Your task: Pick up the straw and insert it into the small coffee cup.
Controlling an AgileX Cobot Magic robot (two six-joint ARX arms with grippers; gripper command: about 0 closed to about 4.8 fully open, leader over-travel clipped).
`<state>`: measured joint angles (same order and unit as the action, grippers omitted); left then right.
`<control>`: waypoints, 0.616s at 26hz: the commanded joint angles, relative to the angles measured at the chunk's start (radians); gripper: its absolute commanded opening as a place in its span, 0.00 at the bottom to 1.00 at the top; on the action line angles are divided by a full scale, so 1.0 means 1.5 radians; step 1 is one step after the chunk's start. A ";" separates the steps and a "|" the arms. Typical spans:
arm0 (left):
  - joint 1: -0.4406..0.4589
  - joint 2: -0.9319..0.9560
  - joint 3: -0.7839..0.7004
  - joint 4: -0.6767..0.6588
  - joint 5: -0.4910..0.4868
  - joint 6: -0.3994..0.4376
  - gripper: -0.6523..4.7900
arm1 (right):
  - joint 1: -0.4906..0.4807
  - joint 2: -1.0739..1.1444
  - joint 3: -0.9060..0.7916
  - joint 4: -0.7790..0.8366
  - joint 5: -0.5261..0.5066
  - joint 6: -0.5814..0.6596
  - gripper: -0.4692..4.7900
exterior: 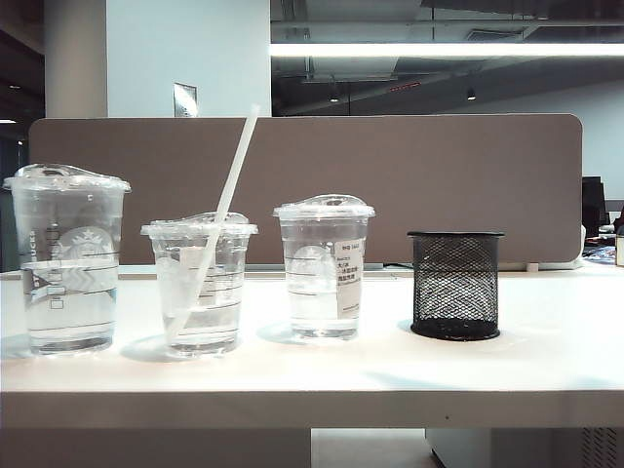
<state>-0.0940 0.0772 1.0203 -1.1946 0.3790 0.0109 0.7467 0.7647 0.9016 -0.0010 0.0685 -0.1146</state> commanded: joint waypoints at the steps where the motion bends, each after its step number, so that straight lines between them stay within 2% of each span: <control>1: -0.001 0.001 -0.067 0.106 0.002 0.003 0.16 | 0.001 -0.068 -0.050 0.051 0.027 0.032 0.07; 9: -0.001 0.001 -0.271 0.378 0.000 -0.032 0.16 | 0.001 -0.253 -0.166 0.020 0.028 0.042 0.07; 11: -0.001 0.002 -0.355 0.465 -0.036 -0.033 0.16 | 0.001 -0.326 -0.182 -0.039 0.028 0.042 0.07; 12: -0.001 0.002 -0.386 0.486 -0.059 -0.033 0.16 | 0.001 -0.349 -0.182 -0.066 0.028 0.042 0.07; 16: -0.001 0.002 -0.464 0.524 -0.076 -0.033 0.16 | 0.001 -0.418 -0.182 -0.147 0.027 0.042 0.07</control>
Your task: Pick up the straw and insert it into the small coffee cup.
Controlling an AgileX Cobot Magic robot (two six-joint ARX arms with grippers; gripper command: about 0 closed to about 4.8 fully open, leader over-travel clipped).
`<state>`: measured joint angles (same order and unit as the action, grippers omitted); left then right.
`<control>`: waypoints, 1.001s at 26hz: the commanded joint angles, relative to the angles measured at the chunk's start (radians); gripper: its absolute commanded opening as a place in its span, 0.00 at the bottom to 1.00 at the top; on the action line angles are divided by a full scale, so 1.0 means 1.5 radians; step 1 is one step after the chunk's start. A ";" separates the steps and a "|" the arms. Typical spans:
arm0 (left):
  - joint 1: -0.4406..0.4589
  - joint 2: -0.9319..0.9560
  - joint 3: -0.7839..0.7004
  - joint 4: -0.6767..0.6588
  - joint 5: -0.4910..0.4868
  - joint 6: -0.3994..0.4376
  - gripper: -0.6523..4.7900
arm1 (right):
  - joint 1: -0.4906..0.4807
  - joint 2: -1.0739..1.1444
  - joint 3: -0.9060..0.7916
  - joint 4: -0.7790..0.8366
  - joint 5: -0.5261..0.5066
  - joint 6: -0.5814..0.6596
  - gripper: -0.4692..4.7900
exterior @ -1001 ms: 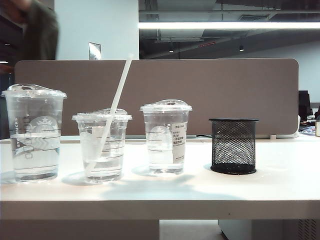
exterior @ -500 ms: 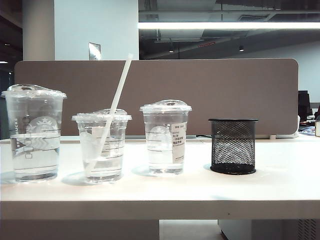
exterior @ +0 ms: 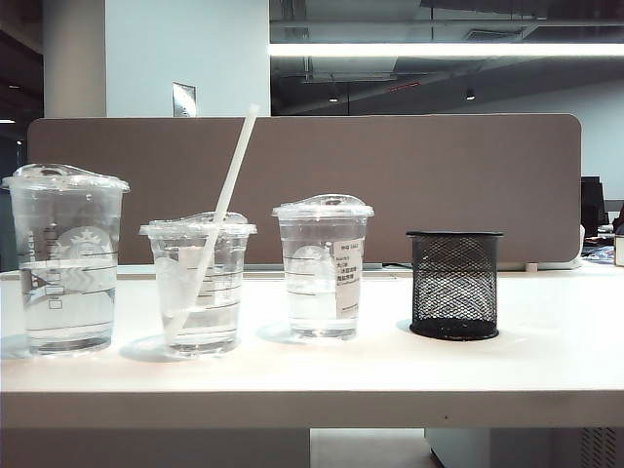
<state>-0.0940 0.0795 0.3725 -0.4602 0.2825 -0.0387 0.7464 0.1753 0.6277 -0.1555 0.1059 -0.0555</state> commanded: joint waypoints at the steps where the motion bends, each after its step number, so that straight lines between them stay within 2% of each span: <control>1: -0.001 0.000 -0.046 0.039 -0.011 0.000 0.16 | 0.001 -0.034 0.001 -0.060 0.003 0.004 0.07; 5: -0.001 0.000 -0.113 0.039 -0.011 -0.002 0.16 | 0.001 -0.072 -0.002 -0.170 0.000 0.020 0.07; 11: -0.001 0.000 -0.141 0.038 -0.010 -0.002 0.16 | 0.001 -0.074 -0.017 -0.235 0.003 0.021 0.07; 15: -0.001 0.000 -0.141 0.038 -0.006 -0.002 0.16 | 0.001 -0.102 -0.073 -0.226 0.003 0.026 0.07; 18: -0.001 0.000 -0.141 0.038 -0.006 -0.002 0.16 | 0.000 -0.116 -0.128 -0.210 0.000 0.062 0.07; 26: -0.001 -0.004 -0.141 0.038 -0.006 -0.001 0.16 | 0.001 -0.116 -0.261 -0.086 -0.002 0.068 0.07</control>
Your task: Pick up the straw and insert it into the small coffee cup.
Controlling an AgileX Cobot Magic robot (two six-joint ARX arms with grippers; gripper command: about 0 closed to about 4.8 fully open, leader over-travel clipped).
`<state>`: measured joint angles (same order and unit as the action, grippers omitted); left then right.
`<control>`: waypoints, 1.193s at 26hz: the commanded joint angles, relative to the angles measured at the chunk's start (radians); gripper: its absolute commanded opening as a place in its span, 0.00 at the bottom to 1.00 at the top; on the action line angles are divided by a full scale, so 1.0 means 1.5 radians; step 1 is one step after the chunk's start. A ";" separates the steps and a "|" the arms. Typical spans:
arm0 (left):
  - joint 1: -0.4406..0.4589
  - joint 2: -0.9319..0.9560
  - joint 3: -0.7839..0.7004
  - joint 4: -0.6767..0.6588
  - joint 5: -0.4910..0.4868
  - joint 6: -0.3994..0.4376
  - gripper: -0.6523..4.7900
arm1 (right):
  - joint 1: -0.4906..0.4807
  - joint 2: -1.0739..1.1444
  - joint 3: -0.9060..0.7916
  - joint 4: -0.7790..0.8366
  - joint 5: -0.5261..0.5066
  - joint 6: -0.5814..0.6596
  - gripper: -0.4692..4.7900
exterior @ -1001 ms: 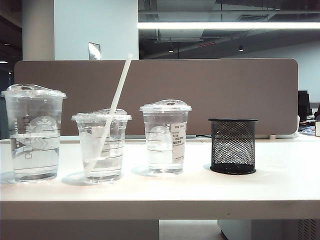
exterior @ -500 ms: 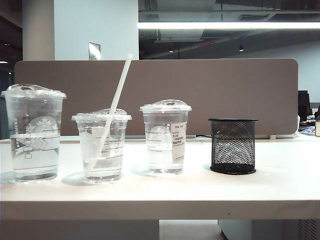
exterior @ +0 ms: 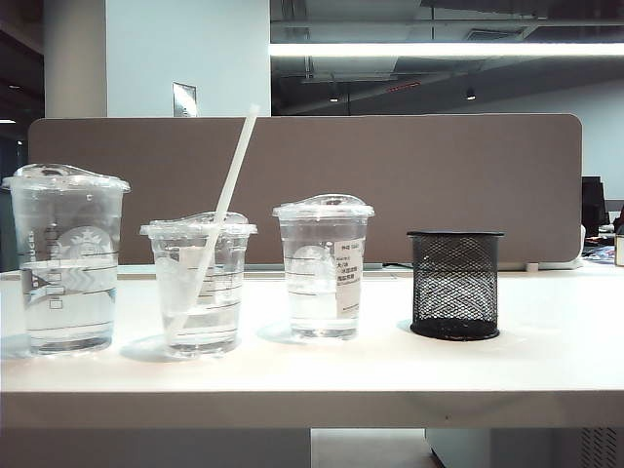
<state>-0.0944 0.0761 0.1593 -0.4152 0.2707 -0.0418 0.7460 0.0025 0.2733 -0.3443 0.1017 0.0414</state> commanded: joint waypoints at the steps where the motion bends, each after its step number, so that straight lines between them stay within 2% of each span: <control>1: -0.001 -0.003 0.001 0.007 0.002 0.001 0.16 | 0.001 -0.001 -0.039 0.044 0.000 0.003 0.07; 3: 0.001 -0.011 0.000 0.006 0.002 0.001 0.16 | 0.002 -0.001 -0.060 0.041 -0.015 0.003 0.07; 6: 0.000 -0.047 0.000 0.005 0.002 0.001 0.16 | 0.002 -0.001 -0.083 0.027 -0.087 0.005 0.11; 9: 0.000 -0.046 -0.001 0.007 0.002 0.001 0.16 | 0.001 -0.001 -0.084 0.017 -0.111 0.005 0.11; 18: 0.001 -0.045 -0.057 0.010 -0.001 0.001 0.16 | 0.001 -0.001 -0.084 0.018 -0.116 0.005 0.11; 20: 0.003 -0.046 -0.059 0.034 0.000 0.003 0.16 | 0.001 -0.001 -0.084 0.018 -0.116 0.005 0.11; 27: 0.087 -0.046 -0.063 0.042 0.019 0.003 0.16 | 0.001 -0.001 -0.084 0.018 -0.114 0.005 0.11; 29: 0.105 -0.046 -0.069 0.067 0.012 0.003 0.16 | 0.001 -0.001 -0.084 0.018 -0.114 0.005 0.11; 31: 0.105 -0.046 -0.092 0.151 0.011 0.023 0.16 | 0.001 -0.001 -0.084 0.018 -0.114 0.005 0.11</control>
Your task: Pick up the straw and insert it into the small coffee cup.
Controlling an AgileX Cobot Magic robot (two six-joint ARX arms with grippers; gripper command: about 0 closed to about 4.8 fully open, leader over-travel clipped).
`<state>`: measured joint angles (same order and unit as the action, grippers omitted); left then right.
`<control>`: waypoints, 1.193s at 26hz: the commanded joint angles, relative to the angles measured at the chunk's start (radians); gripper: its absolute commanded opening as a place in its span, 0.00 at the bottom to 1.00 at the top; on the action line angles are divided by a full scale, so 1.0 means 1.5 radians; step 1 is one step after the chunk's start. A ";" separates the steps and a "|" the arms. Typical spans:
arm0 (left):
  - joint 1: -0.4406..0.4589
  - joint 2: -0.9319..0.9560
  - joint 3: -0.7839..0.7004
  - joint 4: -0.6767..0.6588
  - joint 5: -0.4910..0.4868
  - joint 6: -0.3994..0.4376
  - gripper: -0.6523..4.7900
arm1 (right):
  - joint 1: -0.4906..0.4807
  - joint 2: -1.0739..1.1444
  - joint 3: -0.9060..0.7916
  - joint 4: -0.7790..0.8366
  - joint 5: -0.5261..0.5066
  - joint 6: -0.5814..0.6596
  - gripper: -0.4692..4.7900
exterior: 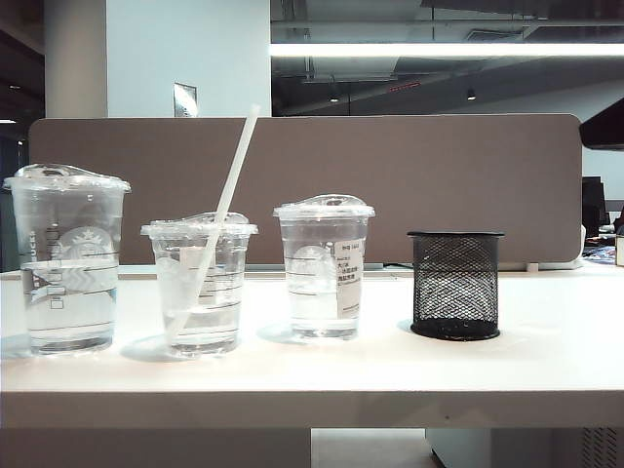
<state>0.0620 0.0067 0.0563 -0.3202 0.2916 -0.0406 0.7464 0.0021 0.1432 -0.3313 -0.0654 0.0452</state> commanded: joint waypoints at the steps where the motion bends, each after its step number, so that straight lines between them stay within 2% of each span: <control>1: 0.000 0.000 -0.033 0.115 -0.004 0.020 0.16 | 0.001 -0.001 0.003 0.009 -0.003 0.003 0.11; 7: -0.022 0.000 -0.032 0.169 -0.023 0.004 0.17 | 0.001 -0.001 0.003 0.009 -0.003 0.003 0.11; 9: -0.039 0.000 -0.032 0.166 -0.055 0.002 0.17 | 0.001 -0.001 0.003 0.009 -0.003 0.003 0.11; 12: -0.068 0.000 -0.032 0.166 -0.161 -0.007 0.17 | 0.001 -0.001 0.003 0.009 -0.003 0.003 0.11; 13: -0.082 0.000 -0.032 0.168 -0.237 -0.032 0.17 | 0.001 -0.001 0.003 0.009 -0.003 0.003 0.11; 14: -0.086 0.000 -0.032 0.168 -0.267 -0.049 0.17 | 0.001 -0.001 0.003 0.009 -0.003 0.003 0.11; 16: -0.085 0.000 -0.032 0.167 -0.253 -0.048 0.17 | 0.001 -0.001 0.003 0.009 -0.003 0.003 0.11; 19: -0.081 0.000 -0.032 0.166 -0.188 -0.014 0.17 | 0.001 -0.001 0.003 0.009 -0.003 0.003 0.11; 21: -0.080 0.000 -0.032 0.161 -0.167 0.002 0.17 | 0.001 -0.001 0.003 0.009 -0.003 0.003 0.11; 31: -0.080 0.000 -0.032 0.135 -0.163 0.002 0.17 | 0.001 -0.001 0.003 0.009 -0.003 0.003 0.11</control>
<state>-0.0608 0.0063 0.0055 -0.1246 0.0425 -0.0414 0.7460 0.0021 0.1432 -0.3313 -0.0650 0.0452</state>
